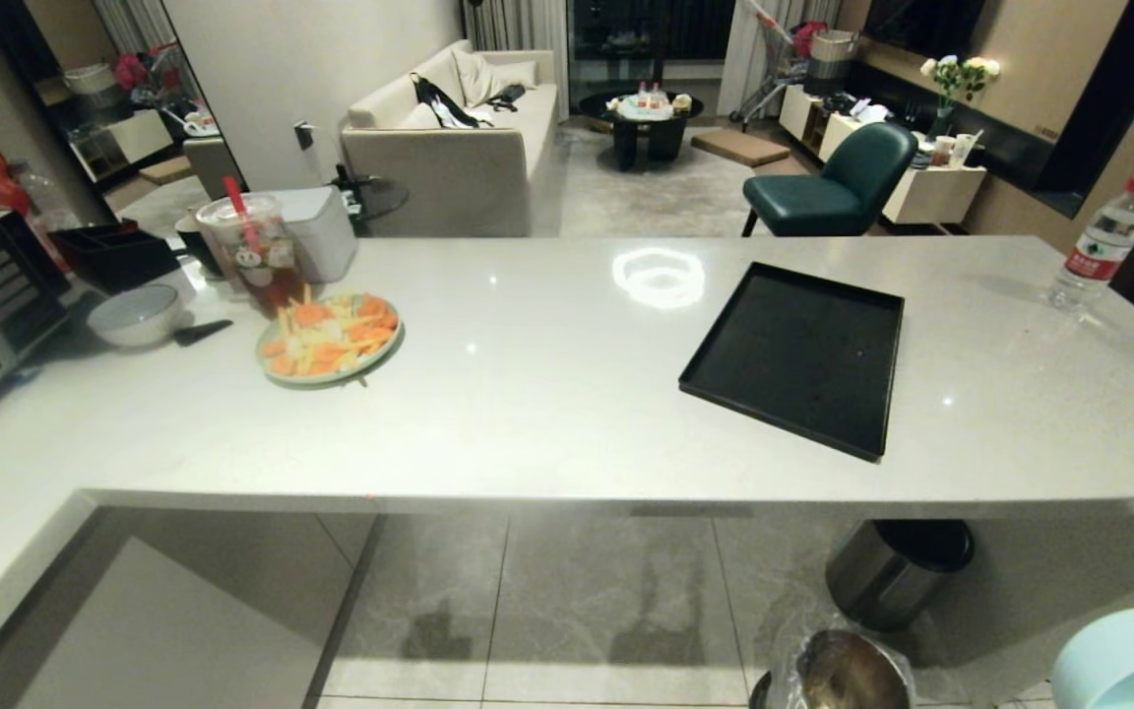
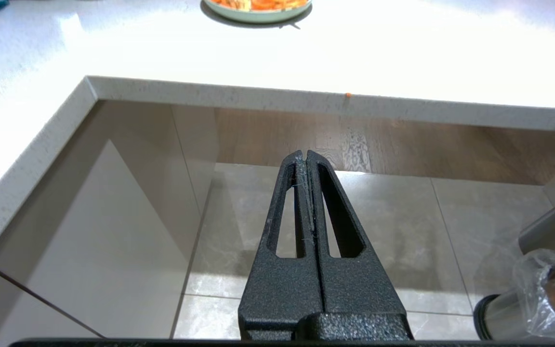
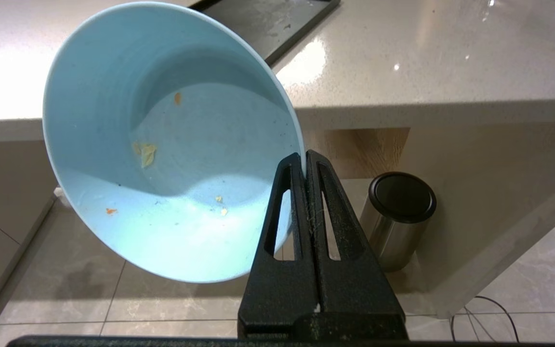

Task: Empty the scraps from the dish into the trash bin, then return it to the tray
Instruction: Put the bowl back to the table

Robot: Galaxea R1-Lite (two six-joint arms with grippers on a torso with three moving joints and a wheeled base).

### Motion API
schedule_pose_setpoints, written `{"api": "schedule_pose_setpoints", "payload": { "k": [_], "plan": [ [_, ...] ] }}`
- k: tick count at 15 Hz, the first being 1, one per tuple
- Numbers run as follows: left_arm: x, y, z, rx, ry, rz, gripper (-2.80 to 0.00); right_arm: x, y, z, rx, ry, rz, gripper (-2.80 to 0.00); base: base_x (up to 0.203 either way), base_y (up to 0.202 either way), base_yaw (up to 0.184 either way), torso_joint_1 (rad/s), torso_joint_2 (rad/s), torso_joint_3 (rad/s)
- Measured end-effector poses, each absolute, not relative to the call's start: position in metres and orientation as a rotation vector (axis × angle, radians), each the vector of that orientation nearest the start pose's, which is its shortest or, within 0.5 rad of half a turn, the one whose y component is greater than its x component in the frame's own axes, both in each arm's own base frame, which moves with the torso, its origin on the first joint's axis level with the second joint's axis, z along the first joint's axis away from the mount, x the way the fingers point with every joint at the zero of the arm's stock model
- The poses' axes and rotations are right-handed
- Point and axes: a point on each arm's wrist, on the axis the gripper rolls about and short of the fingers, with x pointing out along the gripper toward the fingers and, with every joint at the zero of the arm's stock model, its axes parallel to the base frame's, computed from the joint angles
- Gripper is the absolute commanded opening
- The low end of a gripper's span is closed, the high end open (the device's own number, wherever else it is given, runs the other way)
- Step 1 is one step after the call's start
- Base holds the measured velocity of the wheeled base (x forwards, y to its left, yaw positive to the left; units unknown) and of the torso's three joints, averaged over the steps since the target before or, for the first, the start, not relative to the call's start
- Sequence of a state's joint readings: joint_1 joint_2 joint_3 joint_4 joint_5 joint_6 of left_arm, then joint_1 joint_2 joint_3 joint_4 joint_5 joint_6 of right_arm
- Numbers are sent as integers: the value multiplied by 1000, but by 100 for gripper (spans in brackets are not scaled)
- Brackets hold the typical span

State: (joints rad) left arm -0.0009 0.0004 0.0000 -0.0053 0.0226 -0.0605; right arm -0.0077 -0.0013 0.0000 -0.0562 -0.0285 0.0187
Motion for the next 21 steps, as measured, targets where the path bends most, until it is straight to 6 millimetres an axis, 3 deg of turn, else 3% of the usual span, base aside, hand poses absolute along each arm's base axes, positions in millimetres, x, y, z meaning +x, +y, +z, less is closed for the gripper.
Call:
{"api": "schedule_pose_setpoints", "payload": {
  "k": [21],
  "plan": [
    [-23, 1, 76, -61, -6, 23, -280, -23, 0, 81, 13, -58, -34, -280, 0, 0, 0, 131, -309, -177]
  ]
}}
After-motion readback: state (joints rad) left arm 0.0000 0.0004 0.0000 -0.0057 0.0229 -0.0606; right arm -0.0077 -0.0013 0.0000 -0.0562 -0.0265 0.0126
